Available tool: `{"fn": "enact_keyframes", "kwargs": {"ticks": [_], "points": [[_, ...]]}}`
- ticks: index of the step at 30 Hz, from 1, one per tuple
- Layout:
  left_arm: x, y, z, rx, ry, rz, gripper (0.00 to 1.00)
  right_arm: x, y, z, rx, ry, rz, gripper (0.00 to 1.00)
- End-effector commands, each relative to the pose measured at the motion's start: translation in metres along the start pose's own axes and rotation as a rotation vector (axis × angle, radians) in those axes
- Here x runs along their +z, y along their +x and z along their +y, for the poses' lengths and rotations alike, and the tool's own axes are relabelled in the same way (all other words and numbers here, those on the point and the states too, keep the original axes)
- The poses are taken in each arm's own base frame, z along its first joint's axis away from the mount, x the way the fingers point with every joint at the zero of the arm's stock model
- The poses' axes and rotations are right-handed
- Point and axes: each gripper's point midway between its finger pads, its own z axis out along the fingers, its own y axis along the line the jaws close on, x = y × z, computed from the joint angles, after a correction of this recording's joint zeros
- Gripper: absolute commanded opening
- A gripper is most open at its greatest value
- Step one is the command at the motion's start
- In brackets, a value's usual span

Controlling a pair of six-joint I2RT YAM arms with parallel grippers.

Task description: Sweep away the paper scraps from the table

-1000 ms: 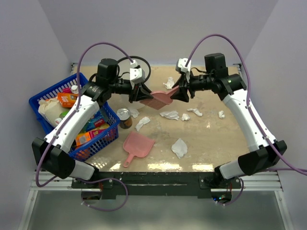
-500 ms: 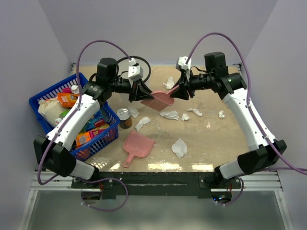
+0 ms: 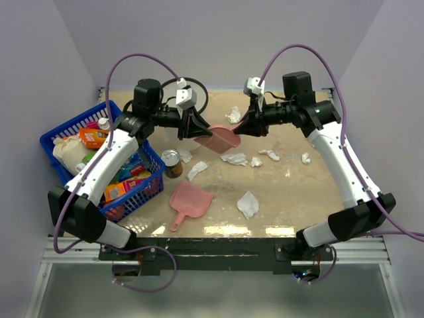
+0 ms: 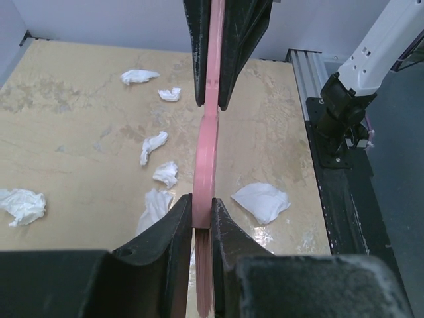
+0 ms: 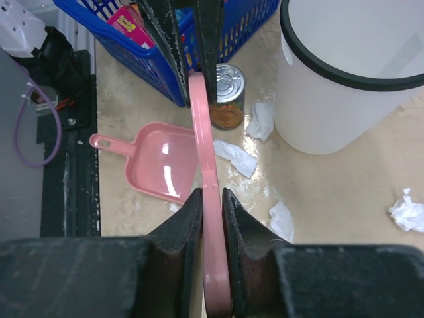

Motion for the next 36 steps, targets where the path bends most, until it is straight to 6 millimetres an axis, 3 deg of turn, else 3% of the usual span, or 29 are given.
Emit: {"fn": "enact_keyframes", "kwargs": {"ticks": [1, 2, 3, 4, 6, 7, 9, 13, 14, 19, 23, 28, 32, 34, 36], "points": [[0.0, -0.005, 0.001, 0.02, 0.012, -0.022, 0.0, -0.003, -0.016, 0.005, -0.016, -0.004, -0.044, 0.11], [0.0, -0.002, 0.008, 0.015, -0.028, -0.01, 0.0, -0.003, -0.014, 0.003, -0.006, 0.008, -0.04, 0.0], [-0.001, -0.001, 0.011, 0.019, -0.05, -0.003, 0.07, -0.004, -0.012, -0.005, 0.044, 0.067, -0.027, 0.0], [-0.001, 0.002, 0.015, 0.021, -0.071, 0.008, 0.35, -0.005, -0.015, -0.018, 0.059, 0.138, -0.037, 0.0], [-0.005, 0.013, 0.024, 0.044, -0.136, 0.055, 0.53, -0.011, -0.006, -0.04, 0.155, 0.285, -0.012, 0.0], [-0.008, 0.016, 0.027, 0.057, -0.16, 0.073, 0.79, -0.013, -0.004, -0.044, 0.16, 0.304, -0.009, 0.0], [-0.016, 0.037, 0.036, 0.088, -0.238, 0.169, 0.88, -0.023, 0.006, -0.059, 0.193, 0.392, 0.009, 0.0], [-0.035, 0.067, 0.016, 0.173, -0.212, 0.31, 0.86, -0.04, 0.024, -0.078, 0.282, 0.506, 0.014, 0.0], [-0.041, 0.085, 0.005, 0.192, -0.172, 0.368, 0.85, -0.043, 0.03, -0.082, 0.303, 0.531, 0.022, 0.0], [-0.059, 0.136, -0.037, 0.175, -0.026, 0.527, 0.69, -0.041, 0.046, -0.081, 0.319, 0.538, 0.025, 0.0], [-0.067, 0.165, -0.039, 0.116, -0.018, 0.629, 0.56, -0.037, 0.055, -0.081, 0.334, 0.531, 0.036, 0.0], [-0.075, 0.183, -0.026, 0.059, -0.087, 0.726, 0.33, -0.036, 0.06, -0.081, 0.333, 0.528, 0.04, 0.0], [-0.098, 0.207, -0.023, 0.03, -0.146, 0.873, 0.15, -0.035, 0.065, -0.082, 0.332, 0.532, 0.052, 0.0], [-0.112, 0.222, -0.023, 0.017, -0.176, 0.948, 0.0, -0.035, 0.067, -0.083, 0.333, 0.537, 0.058, 0.0], [-0.129, 0.233, -0.02, 0.036, -0.211, 1.015, 0.0, -0.034, 0.069, -0.084, 0.332, 0.539, 0.063, 0.0]]}}
